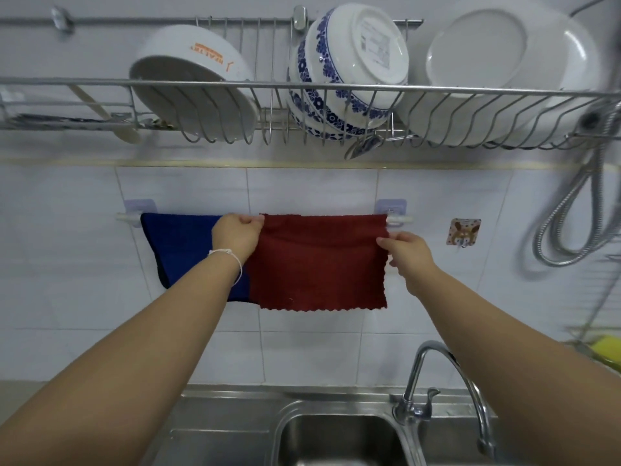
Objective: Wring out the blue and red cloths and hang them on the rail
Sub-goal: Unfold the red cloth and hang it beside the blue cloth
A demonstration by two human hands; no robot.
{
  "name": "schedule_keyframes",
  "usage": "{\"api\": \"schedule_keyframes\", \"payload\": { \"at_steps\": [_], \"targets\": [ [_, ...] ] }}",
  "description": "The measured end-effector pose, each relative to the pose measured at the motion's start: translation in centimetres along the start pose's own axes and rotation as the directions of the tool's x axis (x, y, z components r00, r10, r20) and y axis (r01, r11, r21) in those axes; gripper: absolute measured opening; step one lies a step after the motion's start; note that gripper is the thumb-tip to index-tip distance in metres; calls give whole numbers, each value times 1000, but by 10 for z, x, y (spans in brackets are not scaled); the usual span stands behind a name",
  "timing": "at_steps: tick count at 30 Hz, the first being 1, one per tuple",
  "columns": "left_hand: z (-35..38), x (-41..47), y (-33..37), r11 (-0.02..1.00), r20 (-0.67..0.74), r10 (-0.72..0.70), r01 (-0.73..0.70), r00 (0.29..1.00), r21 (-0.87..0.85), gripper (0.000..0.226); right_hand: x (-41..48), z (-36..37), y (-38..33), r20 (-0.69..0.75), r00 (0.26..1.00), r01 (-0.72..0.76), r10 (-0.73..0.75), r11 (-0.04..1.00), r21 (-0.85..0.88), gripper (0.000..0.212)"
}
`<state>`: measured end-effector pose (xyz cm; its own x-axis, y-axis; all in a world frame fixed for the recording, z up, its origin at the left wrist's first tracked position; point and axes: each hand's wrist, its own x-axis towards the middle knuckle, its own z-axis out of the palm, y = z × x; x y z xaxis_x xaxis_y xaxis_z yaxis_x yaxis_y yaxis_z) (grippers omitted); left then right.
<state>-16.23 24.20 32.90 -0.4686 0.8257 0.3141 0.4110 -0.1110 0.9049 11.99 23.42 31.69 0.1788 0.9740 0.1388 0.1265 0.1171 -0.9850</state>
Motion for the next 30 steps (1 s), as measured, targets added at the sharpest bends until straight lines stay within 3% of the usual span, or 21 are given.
{"api": "schedule_keyframes", "payload": {
  "at_steps": [4, 7, 9, 12, 15, 17, 19, 21, 23, 25, 27, 30],
  "targets": [
    [-1, 22, 21, 997, 29, -70, 68, 997, 41, 37, 11, 0, -16, -117, 989, 97, -90, 993, 61, 19],
    [-9, 37, 30, 955, -41, -18, 30, 999, 295, 39, 24, -2, -20, -227, 967, 134, -118, 989, 58, 9],
    [-11, 41, 27, 898, 6, 38, -37, 999, 439, 36, 27, 0, -20, -221, 964, 144, -148, 989, -36, 10],
    [-8, 40, 23, 763, 69, 4, -48, 998, 645, 33, 25, 5, -19, -335, 927, 132, -171, 982, -136, 17],
    [-7, 33, 22, 704, -43, 230, -136, 972, 697, 30, 23, 6, -15, -372, 892, 156, -257, 947, -281, 20],
    [-6, 29, 13, 633, 16, 385, -277, 923, 723, 24, 22, 6, -11, -294, 863, 267, -410, 866, -423, 17],
    [-5, 29, 3, 543, 149, 410, -372, 900, 753, 30, 24, 6, -7, -137, 815, 387, -563, 705, -594, 22],
    [-8, 33, 3, 522, 171, 381, -364, 909, 771, 35, 26, 5, -3, 46, 760, 432, -648, 451, -781, 24],
    [-10, 36, 9, 505, 153, 320, -305, 935, 808, 36, 27, 3, -1, 121, 728, 397, -675, 272, -876, 26],
    [-12, 39, 13, 510, 111, 253, -230, 961, 828, 36, 27, 1, -5, 122, 734, 341, -668, 207, -917, 27],
    [-12, 37, 14, 536, 74, 289, -225, 955, 814, 32, 26, 2, -10, 141, 739, 327, -659, 167, -930, 26],
    [-7, 30, 3, 549, 133, 487, -421, 863, 722, 26, 26, 5, -15, 203, 741, 377, -640, 146, -915, 25]
  ]
}}
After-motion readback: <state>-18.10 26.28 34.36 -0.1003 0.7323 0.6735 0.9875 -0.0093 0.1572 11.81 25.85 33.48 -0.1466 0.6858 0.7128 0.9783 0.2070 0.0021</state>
